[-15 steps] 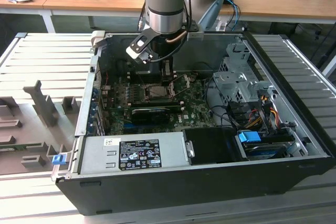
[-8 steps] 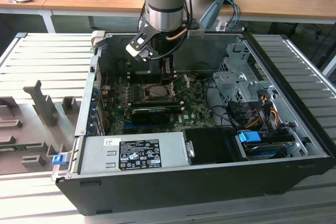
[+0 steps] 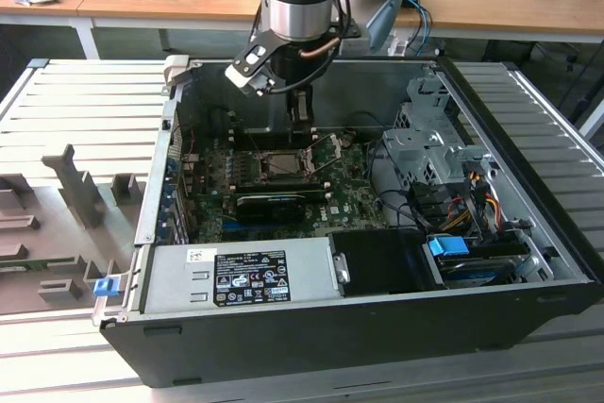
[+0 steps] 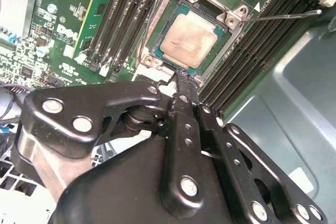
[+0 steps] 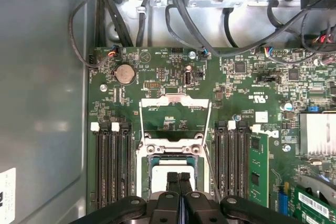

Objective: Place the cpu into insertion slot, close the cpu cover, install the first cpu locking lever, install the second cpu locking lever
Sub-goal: 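Close the cpu cover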

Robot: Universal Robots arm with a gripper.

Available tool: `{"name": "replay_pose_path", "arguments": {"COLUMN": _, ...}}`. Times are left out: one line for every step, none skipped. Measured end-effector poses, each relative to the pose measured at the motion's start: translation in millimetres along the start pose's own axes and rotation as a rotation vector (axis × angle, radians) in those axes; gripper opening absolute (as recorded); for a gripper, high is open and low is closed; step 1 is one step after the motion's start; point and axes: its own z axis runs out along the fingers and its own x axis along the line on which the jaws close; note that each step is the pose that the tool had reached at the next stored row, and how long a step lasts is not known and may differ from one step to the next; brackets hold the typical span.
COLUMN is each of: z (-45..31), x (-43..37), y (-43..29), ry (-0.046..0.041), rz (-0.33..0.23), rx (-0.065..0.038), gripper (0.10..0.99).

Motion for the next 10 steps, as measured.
{"name": "replay_pose_path", "arguments": {"z": -1.8, "x": 0.0, "y": 0.1, "ry": 0.0000, "rz": 0.000, "rx": 0.000, "gripper": 0.106}}
{"name": "replay_pose_path", "arguments": {"z": -3.5, "x": 0.0, "y": 0.2, "ry": 0.0000, "rz": 0.000, "rx": 0.000, "gripper": 0.106}}
{"name": "replay_pose_path", "arguments": {"z": -5.8, "x": 0.0, "y": 0.3, "ry": 0.0000, "rz": 0.000, "rx": 0.000, "gripper": 0.106}}
{"name": "replay_pose_path", "arguments": {"z": -7.1, "x": 0.0, "y": 0.4, "ry": 0.0001, "rz": 0.000, "rx": 0.000, "gripper": 0.106}}
{"name": "replay_pose_path", "arguments": {"z": -8.9, "x": 0.0, "y": 0.5, "ry": 0.0000, "rz": 0.000, "rx": 0.000, "gripper": 0.106}}
{"name": "replay_pose_path", "arguments": {"z": -9.7, "x": 0.0, "y": 0.5, "ry": 0.0000, "rz": 0.000, "rx": 0.000, "gripper": 0.106}}
{"name": "replay_pose_path", "arguments": {"z": -10.2, "x": 0.0, "y": 0.6, "ry": 0.0000, "rz": 0.000, "rx": 0.000, "gripper": 0.106}}
{"name": "replay_pose_path", "arguments": {"z": -11.0, "x": 0.1, "y": 0.6, "ry": 0.0000, "rz": 0.000, "rx": 0.000, "gripper": 0.106}}
{"name": "replay_pose_path", "arguments": {"z": -11.6, "x": 0.1, "y": 0.7, "ry": 0.0000, "rz": 0.000, "rx": 0.000, "gripper": 0.106}}
{"name": "replay_pose_path", "arguments": {"z": -12.0, "x": 0.1, "y": 0.7, "ry": 0.0000, "rz": 0.000, "rx": 0.000, "gripper": 0.106}}
